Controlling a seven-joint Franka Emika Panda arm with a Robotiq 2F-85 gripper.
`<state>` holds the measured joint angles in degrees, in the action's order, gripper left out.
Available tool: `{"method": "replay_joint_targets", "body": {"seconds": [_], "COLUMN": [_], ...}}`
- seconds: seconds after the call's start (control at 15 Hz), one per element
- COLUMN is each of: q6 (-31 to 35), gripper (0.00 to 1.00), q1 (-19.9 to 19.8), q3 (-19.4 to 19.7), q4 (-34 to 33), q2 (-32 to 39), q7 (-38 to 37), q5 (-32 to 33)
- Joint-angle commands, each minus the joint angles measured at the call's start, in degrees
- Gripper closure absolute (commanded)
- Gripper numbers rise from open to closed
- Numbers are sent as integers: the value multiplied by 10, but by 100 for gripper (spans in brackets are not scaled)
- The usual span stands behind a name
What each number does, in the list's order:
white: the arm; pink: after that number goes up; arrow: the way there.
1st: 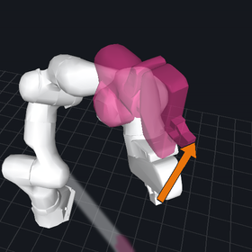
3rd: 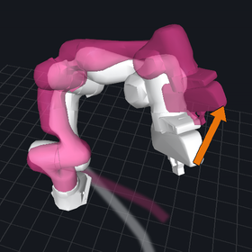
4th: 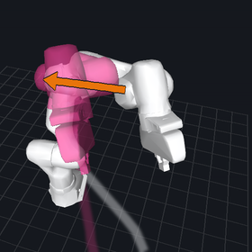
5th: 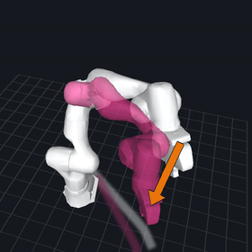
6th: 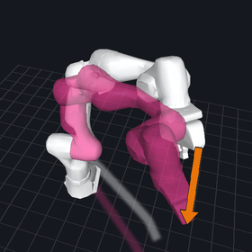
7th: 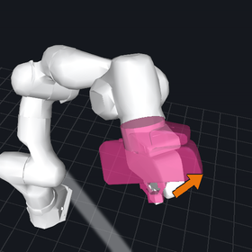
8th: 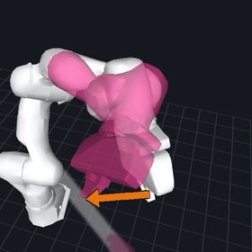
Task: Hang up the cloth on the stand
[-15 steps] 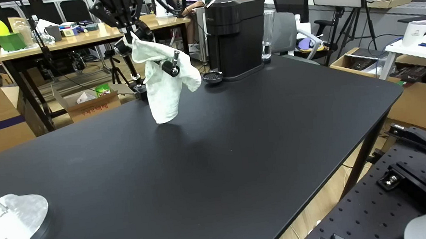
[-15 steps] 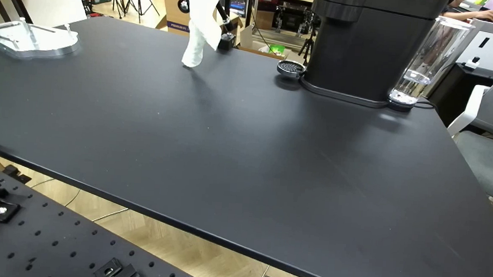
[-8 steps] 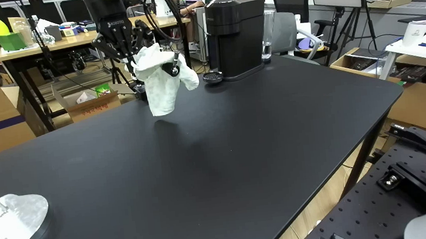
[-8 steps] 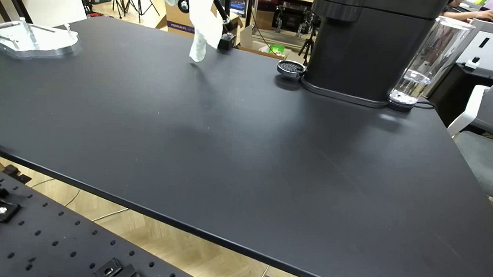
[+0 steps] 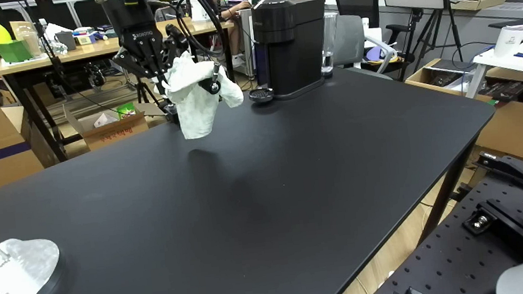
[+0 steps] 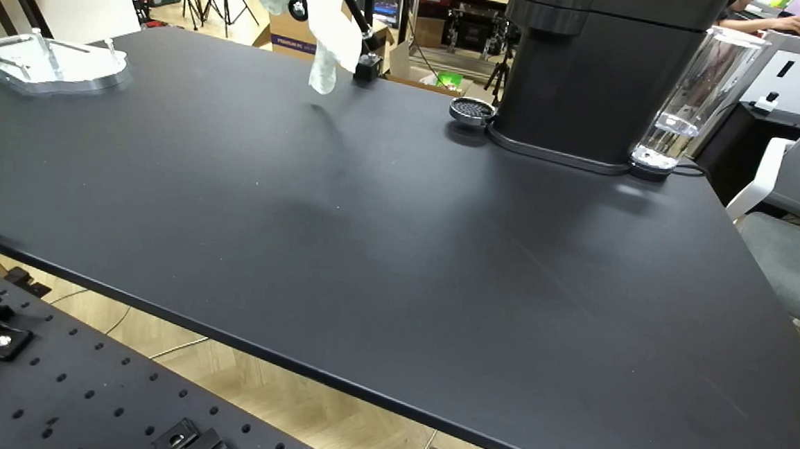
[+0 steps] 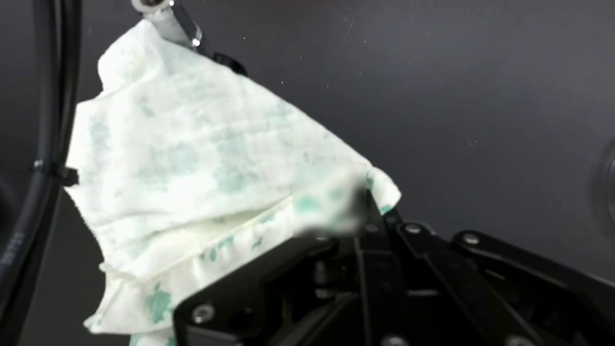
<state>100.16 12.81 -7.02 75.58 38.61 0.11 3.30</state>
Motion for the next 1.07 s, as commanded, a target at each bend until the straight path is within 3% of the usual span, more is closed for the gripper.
{"method": "replay_joint_targets", "body": {"seconds": [0.0, 1.0], "q6": [-28, -127], "gripper": [99, 99], "q1": [3, 4], "q3": [1, 1], "q4": [-33, -69], "q2": [12, 23], "q7": [-2, 1], "q5": [-3, -2]}}
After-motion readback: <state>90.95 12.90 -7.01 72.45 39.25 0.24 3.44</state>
